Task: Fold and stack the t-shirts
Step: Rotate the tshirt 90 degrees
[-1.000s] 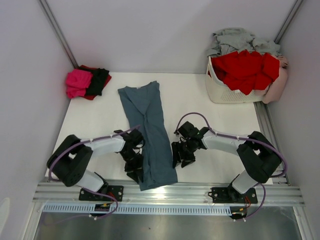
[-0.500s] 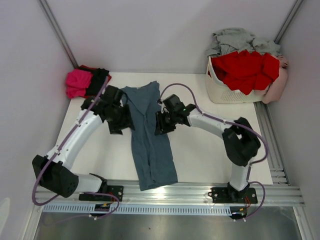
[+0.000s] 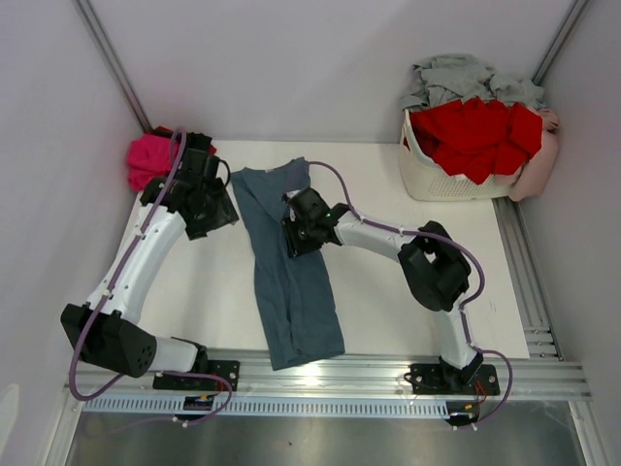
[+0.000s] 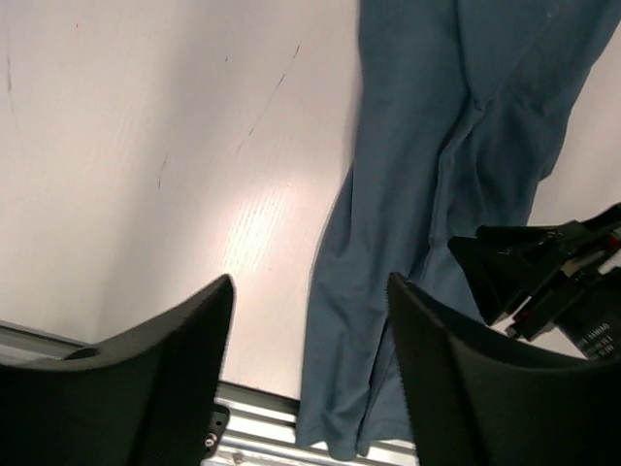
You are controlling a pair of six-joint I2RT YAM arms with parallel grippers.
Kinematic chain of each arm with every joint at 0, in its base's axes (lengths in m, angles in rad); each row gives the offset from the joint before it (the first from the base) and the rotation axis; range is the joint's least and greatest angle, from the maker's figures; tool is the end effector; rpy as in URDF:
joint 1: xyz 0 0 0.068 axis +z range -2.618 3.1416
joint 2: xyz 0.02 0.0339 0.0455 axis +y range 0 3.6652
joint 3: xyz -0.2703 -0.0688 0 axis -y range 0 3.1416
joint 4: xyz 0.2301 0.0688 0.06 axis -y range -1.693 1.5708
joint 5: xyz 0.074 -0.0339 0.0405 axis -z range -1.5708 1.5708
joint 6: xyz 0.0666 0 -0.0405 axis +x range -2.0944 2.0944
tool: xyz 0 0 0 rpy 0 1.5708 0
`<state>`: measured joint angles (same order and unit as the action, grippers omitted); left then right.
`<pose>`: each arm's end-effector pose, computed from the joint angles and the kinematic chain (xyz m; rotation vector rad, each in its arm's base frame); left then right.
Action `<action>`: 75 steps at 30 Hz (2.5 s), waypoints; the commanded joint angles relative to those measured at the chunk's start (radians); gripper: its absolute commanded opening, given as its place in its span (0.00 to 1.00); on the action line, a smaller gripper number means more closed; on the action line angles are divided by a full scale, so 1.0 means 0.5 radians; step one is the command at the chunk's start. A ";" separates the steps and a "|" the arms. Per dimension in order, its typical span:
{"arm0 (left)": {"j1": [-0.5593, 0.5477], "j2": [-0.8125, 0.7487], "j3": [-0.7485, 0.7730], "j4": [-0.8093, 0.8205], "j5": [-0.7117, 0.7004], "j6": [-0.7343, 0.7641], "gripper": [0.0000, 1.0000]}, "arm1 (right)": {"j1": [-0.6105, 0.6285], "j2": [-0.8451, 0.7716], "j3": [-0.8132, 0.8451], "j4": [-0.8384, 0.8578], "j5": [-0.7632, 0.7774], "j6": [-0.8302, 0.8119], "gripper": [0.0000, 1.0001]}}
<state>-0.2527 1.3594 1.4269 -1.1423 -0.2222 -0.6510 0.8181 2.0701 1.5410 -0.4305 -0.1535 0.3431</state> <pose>0.2505 -0.0495 0.3309 -0.5866 2.5352 -0.0265 0.3061 0.3417 0.1719 -0.6841 2.5535 0.6273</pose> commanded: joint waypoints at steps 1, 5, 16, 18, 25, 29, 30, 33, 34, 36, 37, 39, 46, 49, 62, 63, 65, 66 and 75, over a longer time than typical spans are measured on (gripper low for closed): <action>0.030 -0.095 -0.074 0.134 -0.065 0.075 0.73 | 0.128 -0.066 0.158 0.033 0.425 -0.213 0.41; 0.039 -0.215 -0.197 0.238 -0.010 0.056 0.99 | 0.315 -0.219 0.054 0.195 0.840 -0.416 0.41; 0.039 -0.237 -0.267 0.251 0.064 0.047 0.99 | 0.395 0.001 0.191 0.079 0.997 -0.336 0.46; 0.042 -0.310 -0.316 0.305 0.052 0.041 0.99 | 0.444 0.044 0.231 0.070 1.135 -0.416 0.72; 0.039 -0.455 -0.360 0.337 -0.034 0.035 0.99 | 0.490 0.216 0.372 -0.035 1.255 -0.496 0.66; 0.039 -0.433 -0.369 0.327 -0.019 0.035 0.99 | 0.505 0.284 0.431 -0.096 1.295 -0.499 0.51; 0.039 -0.424 -0.372 0.324 -0.007 0.035 0.99 | 0.505 0.293 0.431 -0.096 1.295 -0.499 0.42; 0.039 -0.406 -0.384 0.321 0.003 0.035 0.99 | 0.508 0.305 0.440 -0.102 1.307 -0.499 0.20; 0.039 -0.412 -0.393 0.321 0.003 0.035 0.99 | 0.511 0.308 0.449 -0.108 1.319 -0.499 0.14; 0.039 -0.418 -0.396 0.327 0.006 0.038 0.99 | 0.517 0.311 0.465 -0.108 1.341 -0.517 0.03; 0.039 -0.424 -0.396 0.330 0.009 0.038 0.99 | 0.536 0.318 0.471 -0.108 1.362 -0.536 0.00; 0.039 -0.442 -0.406 0.346 0.015 0.038 0.99 | 0.563 0.330 0.504 -0.105 1.451 -0.600 0.00; 0.039 -0.430 -0.421 0.352 0.049 0.038 0.99 | 0.720 0.391 0.575 -0.072 1.562 -0.870 0.00; 0.042 -0.421 -0.421 0.355 0.076 0.041 0.99 | 0.748 0.452 0.624 -0.145 1.479 -0.904 0.00; 0.039 -0.396 -0.442 0.379 0.156 0.066 0.99 | 0.763 0.551 0.609 -0.189 1.512 -0.864 0.96; 0.039 -0.399 -0.436 0.373 0.156 0.069 0.98 | 0.760 0.514 0.603 -0.128 1.552 -0.873 0.98; 0.039 -0.418 -0.427 0.370 0.144 0.069 0.98 | 0.735 0.480 0.639 -0.042 1.653 -0.922 1.00; 0.039 -0.427 -0.424 0.364 0.141 0.066 0.98 | 0.717 0.465 0.673 -0.035 1.663 -0.929 1.00; 0.039 -0.681 -0.534 0.422 0.055 -0.008 0.97 | 0.407 0.633 1.268 -0.194 1.504 -0.868 0.98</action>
<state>-0.2302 1.0863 1.1954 -0.8726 -0.1879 -0.6659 1.1095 2.3676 2.0365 -0.5388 0.6109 -0.0982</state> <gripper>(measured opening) 0.971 0.983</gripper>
